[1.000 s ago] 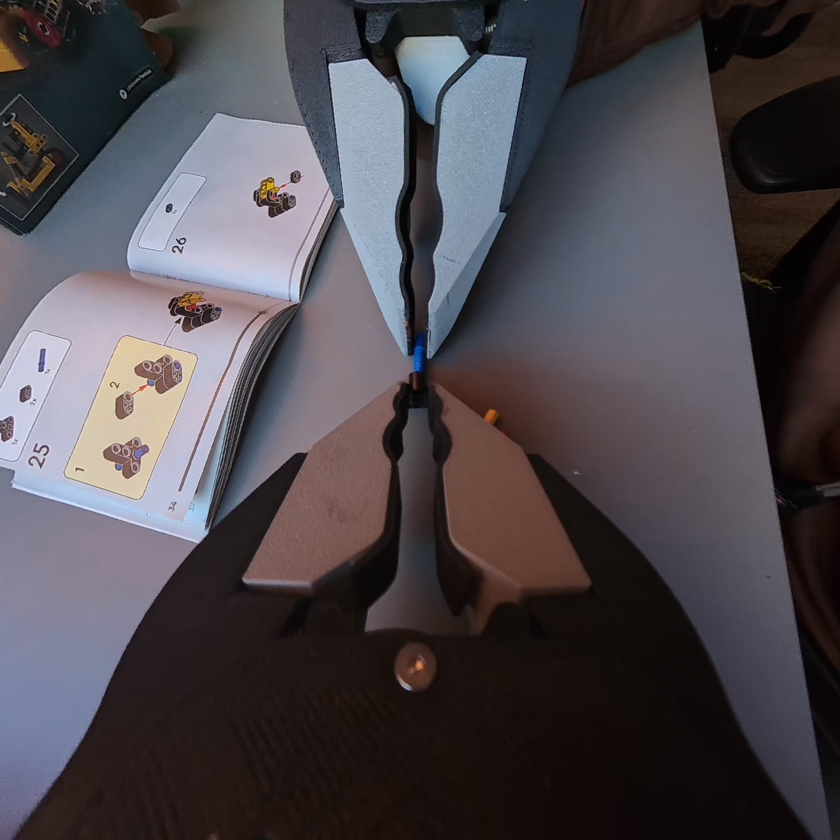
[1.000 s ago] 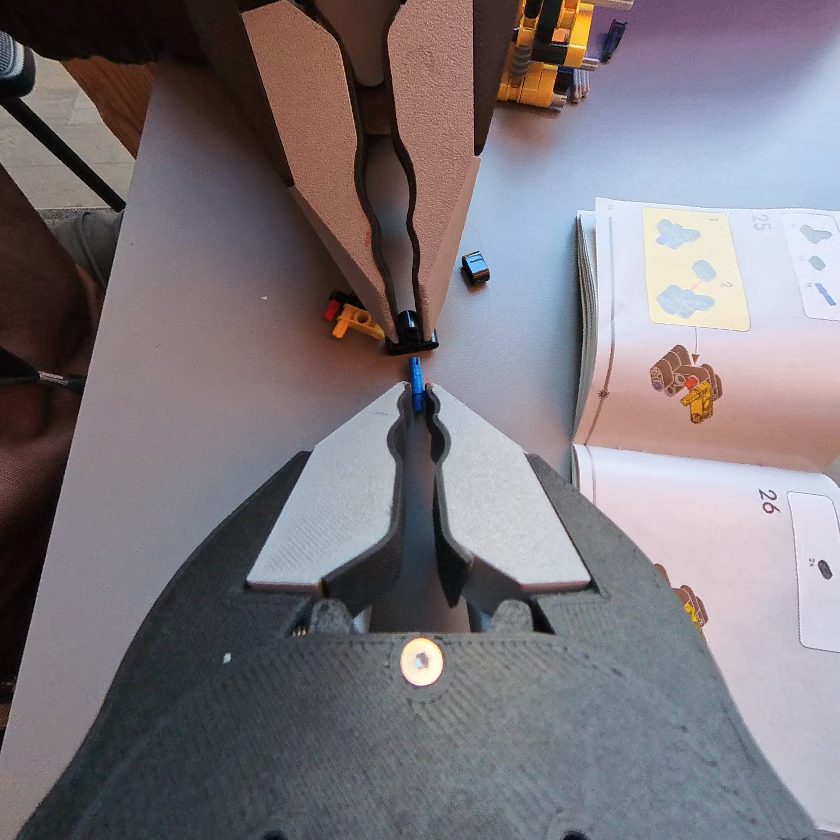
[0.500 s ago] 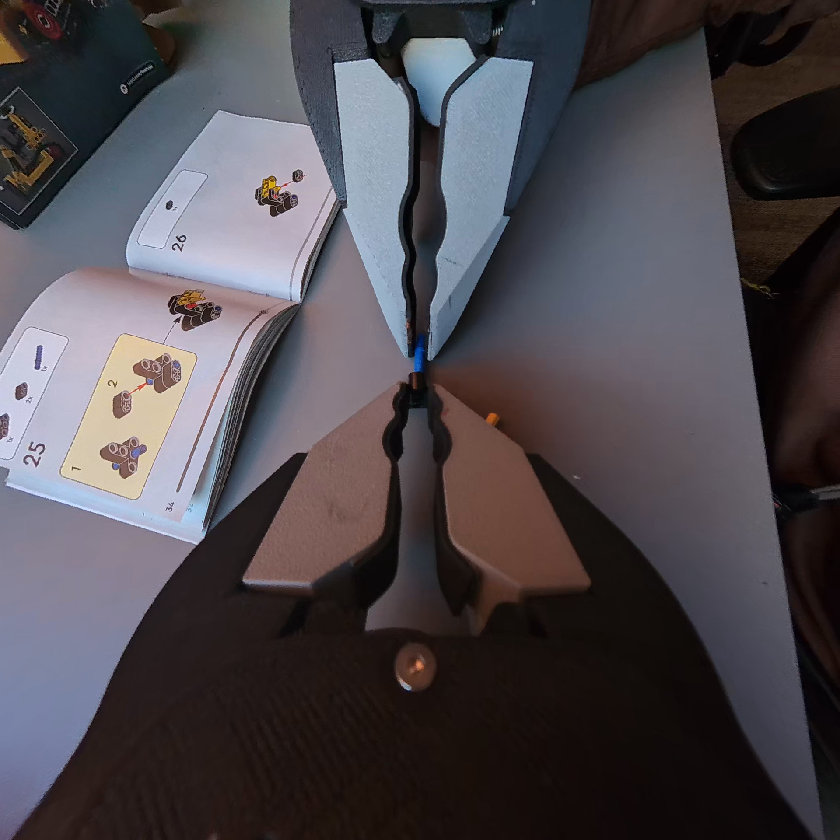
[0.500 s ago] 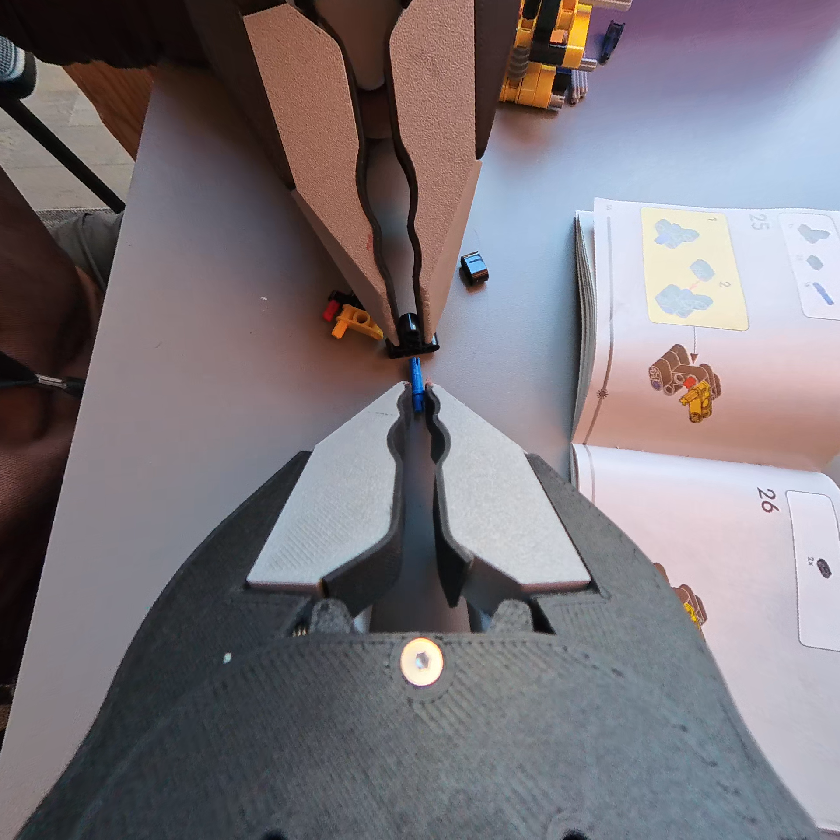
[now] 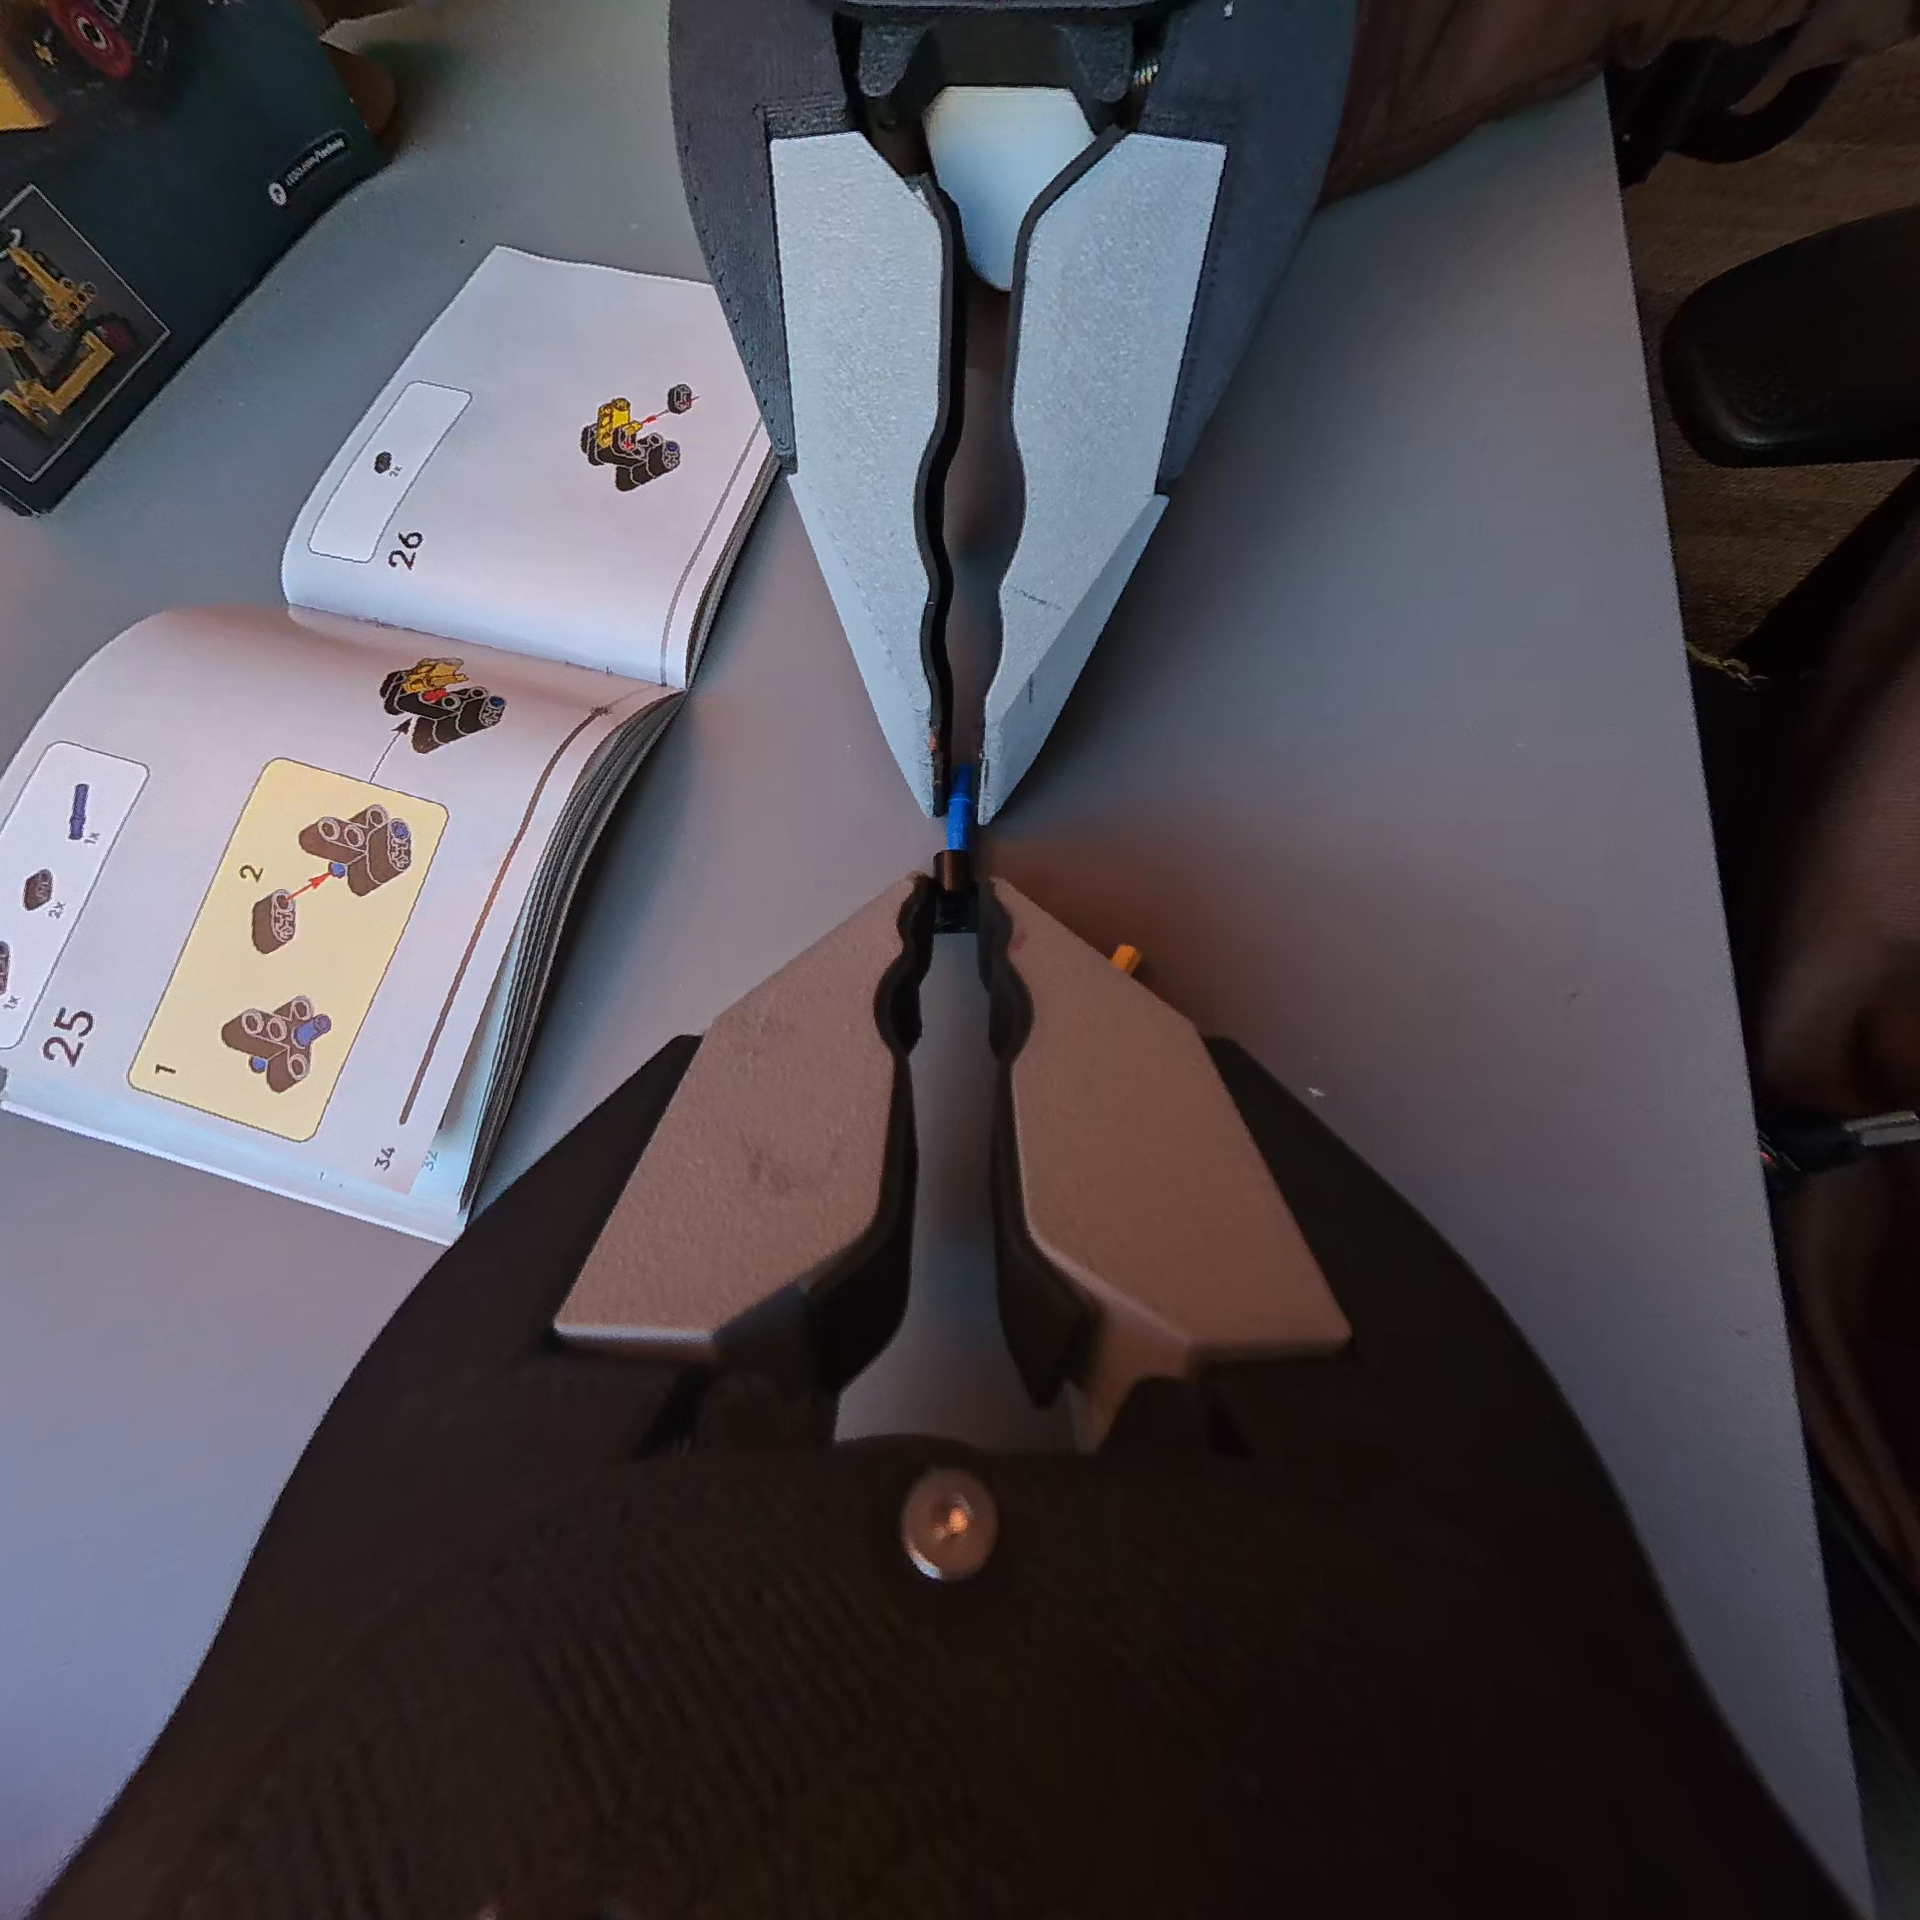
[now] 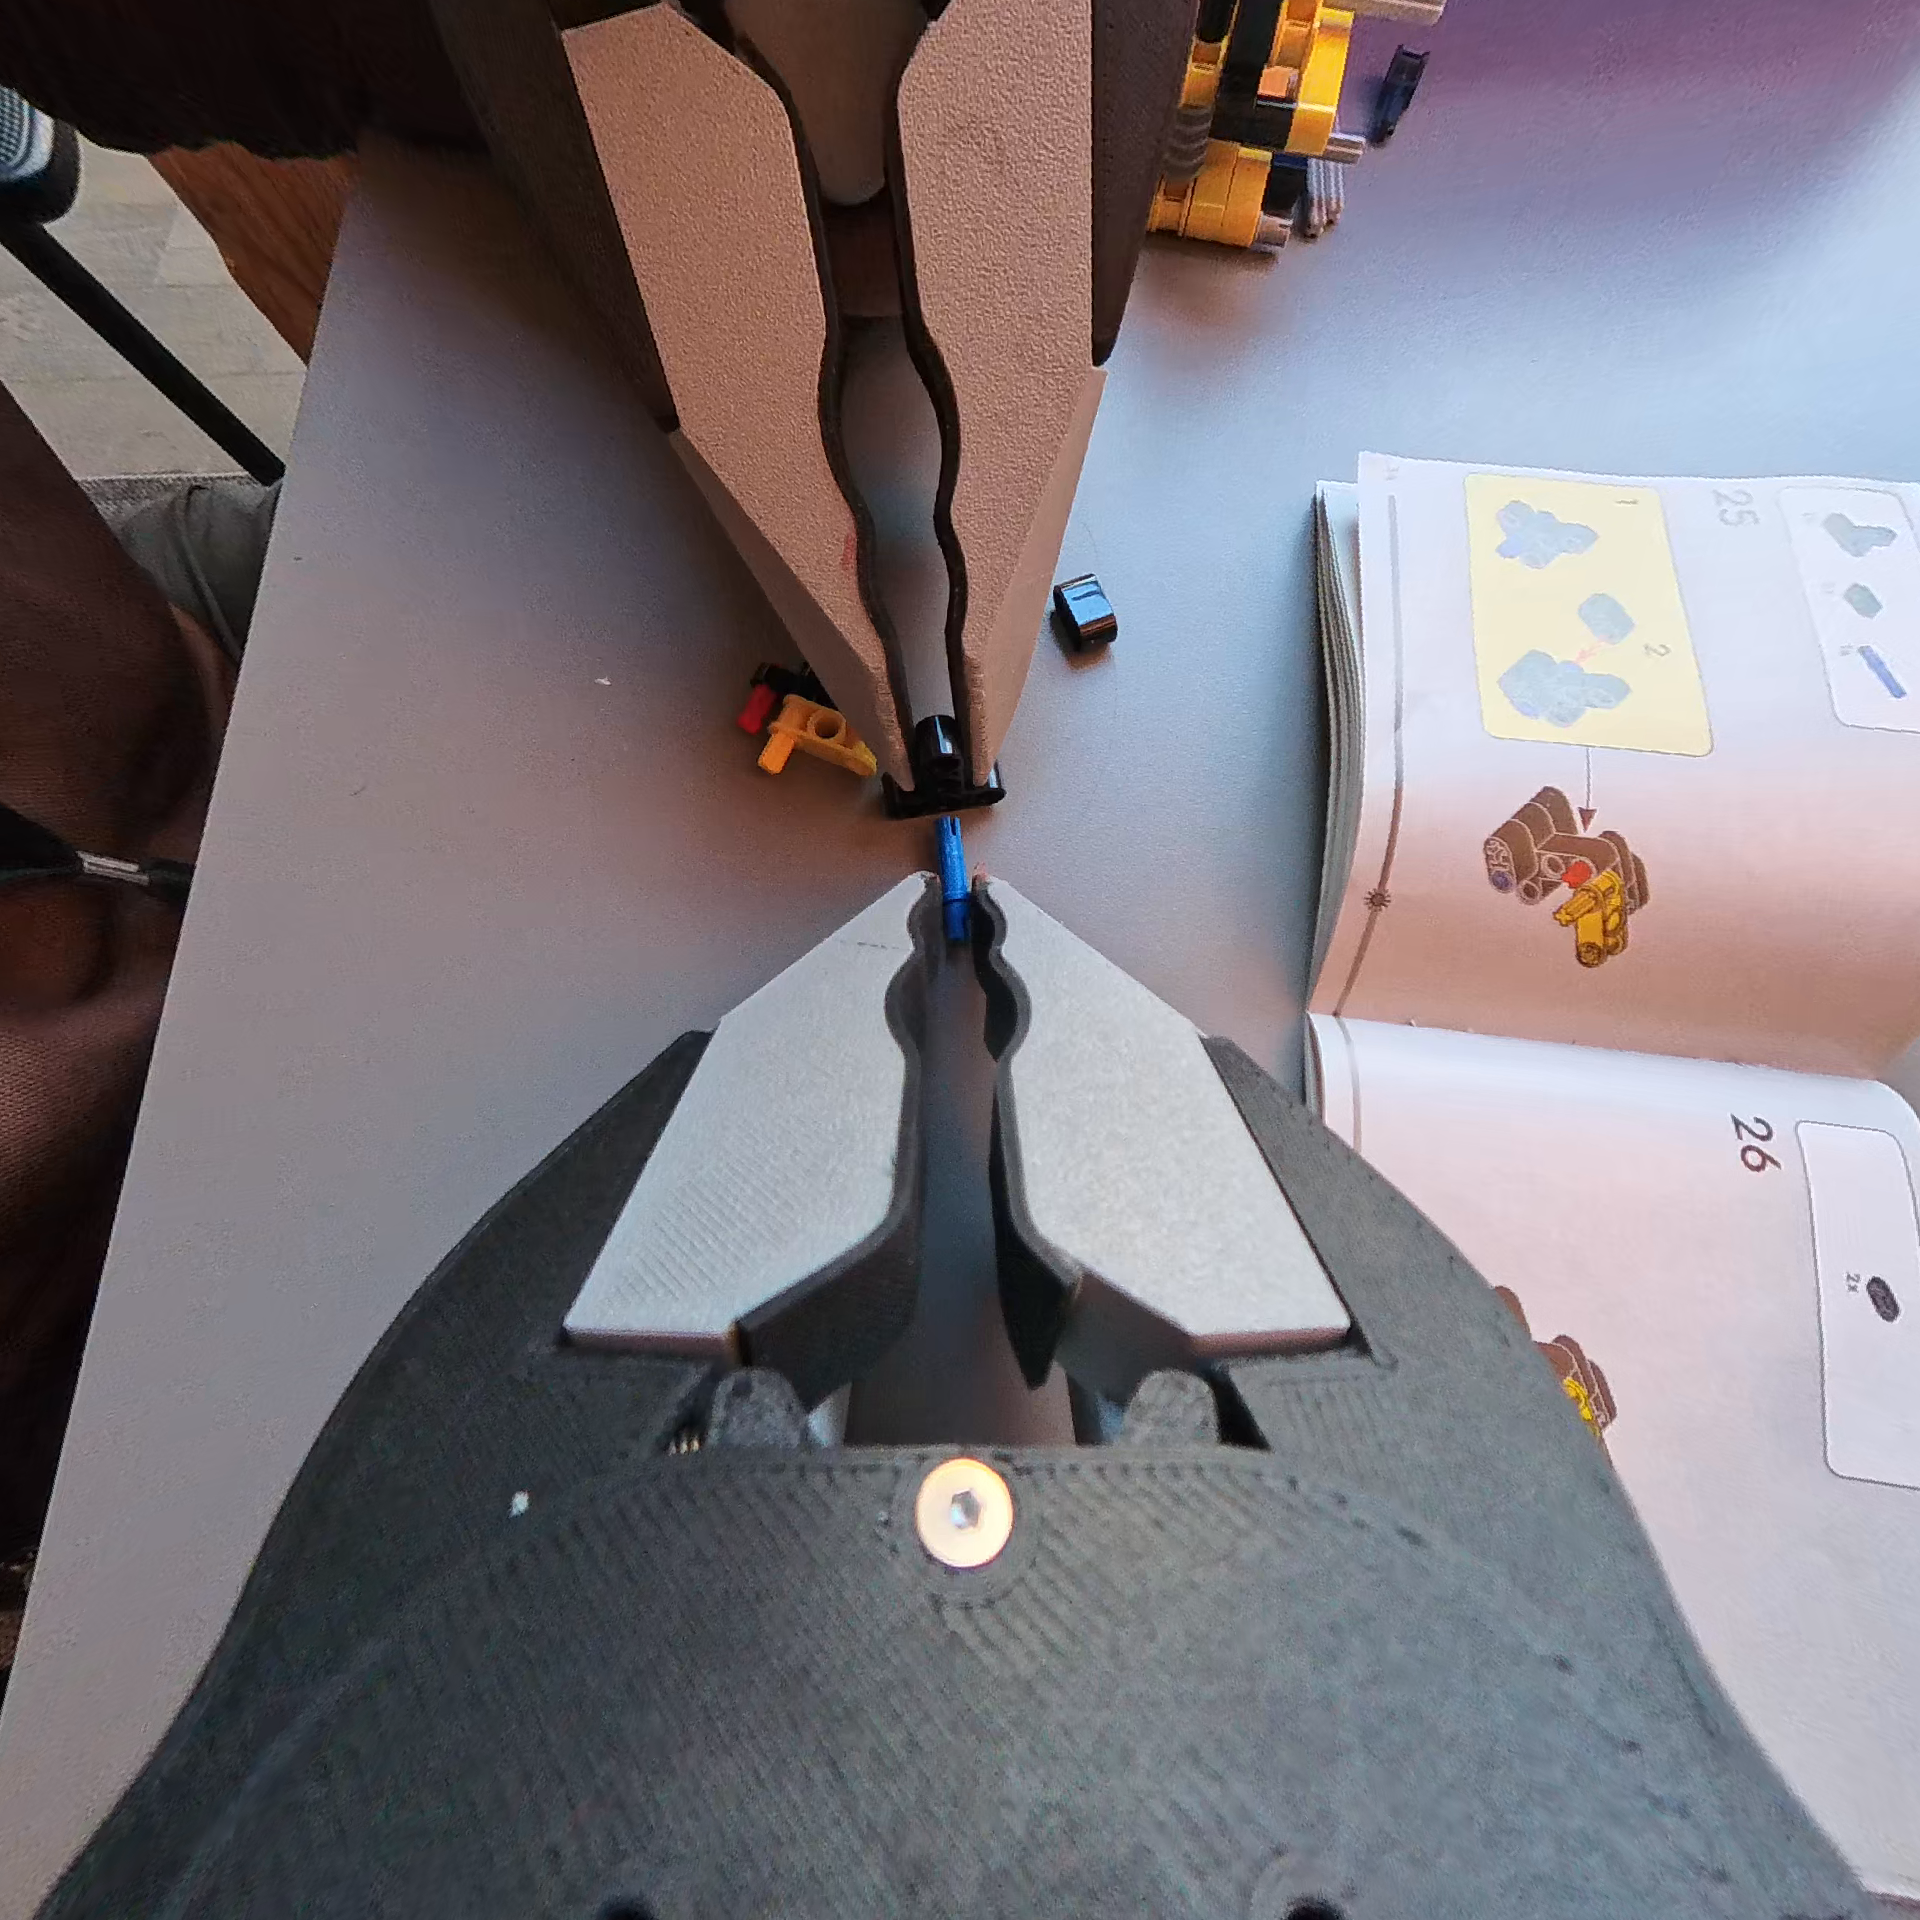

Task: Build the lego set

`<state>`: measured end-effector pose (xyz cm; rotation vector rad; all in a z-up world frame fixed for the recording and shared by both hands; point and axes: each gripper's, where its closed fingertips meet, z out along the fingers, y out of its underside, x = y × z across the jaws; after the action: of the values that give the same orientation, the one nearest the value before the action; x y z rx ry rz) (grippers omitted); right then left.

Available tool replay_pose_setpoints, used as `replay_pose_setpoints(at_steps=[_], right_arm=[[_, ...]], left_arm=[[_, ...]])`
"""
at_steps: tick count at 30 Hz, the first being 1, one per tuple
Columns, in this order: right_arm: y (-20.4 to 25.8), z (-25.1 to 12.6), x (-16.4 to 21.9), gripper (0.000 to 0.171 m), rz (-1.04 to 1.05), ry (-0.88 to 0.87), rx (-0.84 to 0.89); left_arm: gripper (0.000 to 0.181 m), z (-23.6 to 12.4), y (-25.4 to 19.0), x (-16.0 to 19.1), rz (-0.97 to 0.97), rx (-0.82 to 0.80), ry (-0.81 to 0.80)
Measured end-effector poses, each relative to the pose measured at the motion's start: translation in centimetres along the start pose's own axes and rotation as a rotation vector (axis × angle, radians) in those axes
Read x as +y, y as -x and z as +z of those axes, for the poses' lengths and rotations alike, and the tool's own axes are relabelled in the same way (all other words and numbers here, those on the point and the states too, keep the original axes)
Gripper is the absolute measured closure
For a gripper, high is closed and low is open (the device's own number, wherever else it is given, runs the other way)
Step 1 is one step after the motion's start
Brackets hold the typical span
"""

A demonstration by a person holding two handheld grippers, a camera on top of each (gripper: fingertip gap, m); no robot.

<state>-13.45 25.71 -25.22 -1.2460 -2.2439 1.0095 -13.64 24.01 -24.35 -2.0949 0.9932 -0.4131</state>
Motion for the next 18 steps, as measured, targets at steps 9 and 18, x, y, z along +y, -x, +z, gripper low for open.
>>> replay_pose_setpoints(at_steps=[9, 18], right_arm=[[0.01, -0.01, -0.01, 0.169, -0.001, -0.001, 0.000], [-0.01, -0.05, -0.06, 0.169, -0.001, -0.004, 0.002]], left_arm=[[0.176, 0.02, 0.03, 0.00, -0.001, -0.002, 0.000], [0.175, 0.00, 0.16, -0.01, 0.008, -0.020, -0.001]])
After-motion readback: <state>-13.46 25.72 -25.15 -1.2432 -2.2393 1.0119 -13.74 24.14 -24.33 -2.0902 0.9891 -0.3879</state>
